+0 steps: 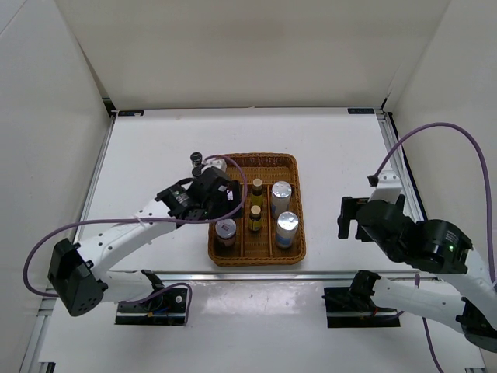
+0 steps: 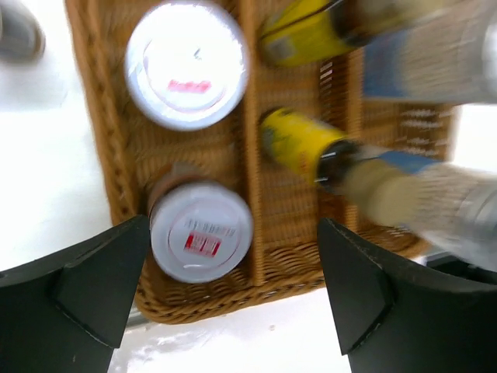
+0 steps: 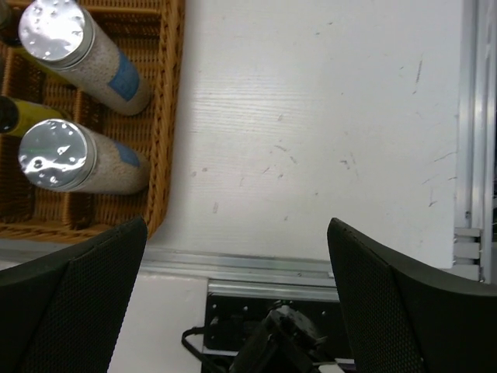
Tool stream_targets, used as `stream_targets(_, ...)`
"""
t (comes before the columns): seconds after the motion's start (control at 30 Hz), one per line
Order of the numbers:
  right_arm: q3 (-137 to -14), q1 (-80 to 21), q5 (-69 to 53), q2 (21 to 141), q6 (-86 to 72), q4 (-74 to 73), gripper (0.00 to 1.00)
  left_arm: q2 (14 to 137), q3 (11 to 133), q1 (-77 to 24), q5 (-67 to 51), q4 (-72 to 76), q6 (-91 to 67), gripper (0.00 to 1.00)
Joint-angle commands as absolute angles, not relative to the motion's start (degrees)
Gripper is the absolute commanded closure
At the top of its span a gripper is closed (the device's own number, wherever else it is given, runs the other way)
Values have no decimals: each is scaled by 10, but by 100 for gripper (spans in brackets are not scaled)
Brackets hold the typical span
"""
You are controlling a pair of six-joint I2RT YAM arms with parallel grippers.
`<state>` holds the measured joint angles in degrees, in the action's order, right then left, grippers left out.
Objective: Organize the condiment bottles
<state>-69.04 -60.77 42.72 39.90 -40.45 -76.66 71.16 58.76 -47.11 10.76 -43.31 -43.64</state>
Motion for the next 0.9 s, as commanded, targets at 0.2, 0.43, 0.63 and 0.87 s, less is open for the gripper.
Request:
stream_targets(0.2,-648,-609,490,444,-369,-736,0,719,820,-375,158,-485,-282,0)
stream_targets(0.43,-642,-609,472,438,-345,-712,0,868,929,-209,81,-472,-228,2)
stream_targets(0.63,-637,-609,467,410,-340,-701,0,983,961,-175,53,-460,-228,10)
stream_targets(0.87,-632,-609,456,392,-328,-696,0,1064,981,-135,42,-460,-214,13)
